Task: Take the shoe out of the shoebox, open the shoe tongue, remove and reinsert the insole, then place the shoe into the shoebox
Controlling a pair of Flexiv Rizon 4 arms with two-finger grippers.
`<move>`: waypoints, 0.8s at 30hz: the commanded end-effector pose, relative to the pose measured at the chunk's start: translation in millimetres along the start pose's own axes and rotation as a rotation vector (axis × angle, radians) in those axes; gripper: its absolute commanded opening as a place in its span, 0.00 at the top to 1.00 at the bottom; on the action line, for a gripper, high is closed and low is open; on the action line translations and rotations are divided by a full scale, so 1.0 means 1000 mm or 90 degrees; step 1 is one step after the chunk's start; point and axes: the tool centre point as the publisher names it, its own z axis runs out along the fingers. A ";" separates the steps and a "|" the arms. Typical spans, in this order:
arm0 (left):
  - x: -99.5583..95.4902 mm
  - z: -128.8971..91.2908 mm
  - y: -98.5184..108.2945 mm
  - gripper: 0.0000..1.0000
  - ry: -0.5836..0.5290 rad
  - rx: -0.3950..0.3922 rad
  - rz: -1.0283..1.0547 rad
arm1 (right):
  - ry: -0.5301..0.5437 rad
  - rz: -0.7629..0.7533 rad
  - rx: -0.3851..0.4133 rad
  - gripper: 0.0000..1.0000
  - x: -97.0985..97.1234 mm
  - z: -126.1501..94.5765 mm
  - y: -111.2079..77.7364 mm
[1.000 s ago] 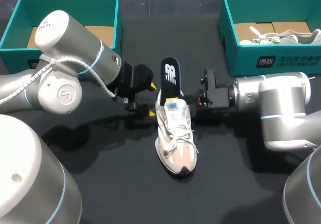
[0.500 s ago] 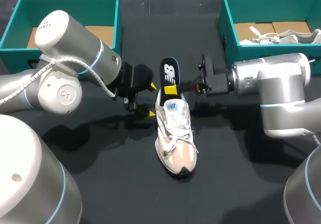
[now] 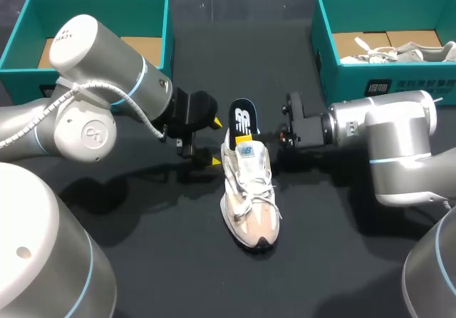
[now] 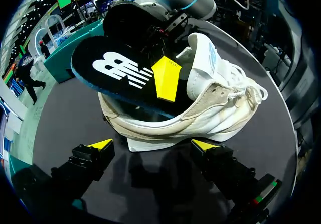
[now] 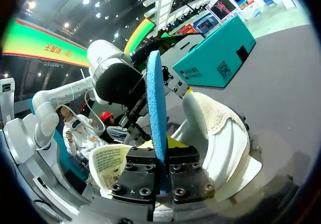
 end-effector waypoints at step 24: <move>0.001 0.000 0.001 0.00 -0.001 0.000 0.001 | -0.015 -0.066 0.019 1.00 -0.003 -0.001 0.034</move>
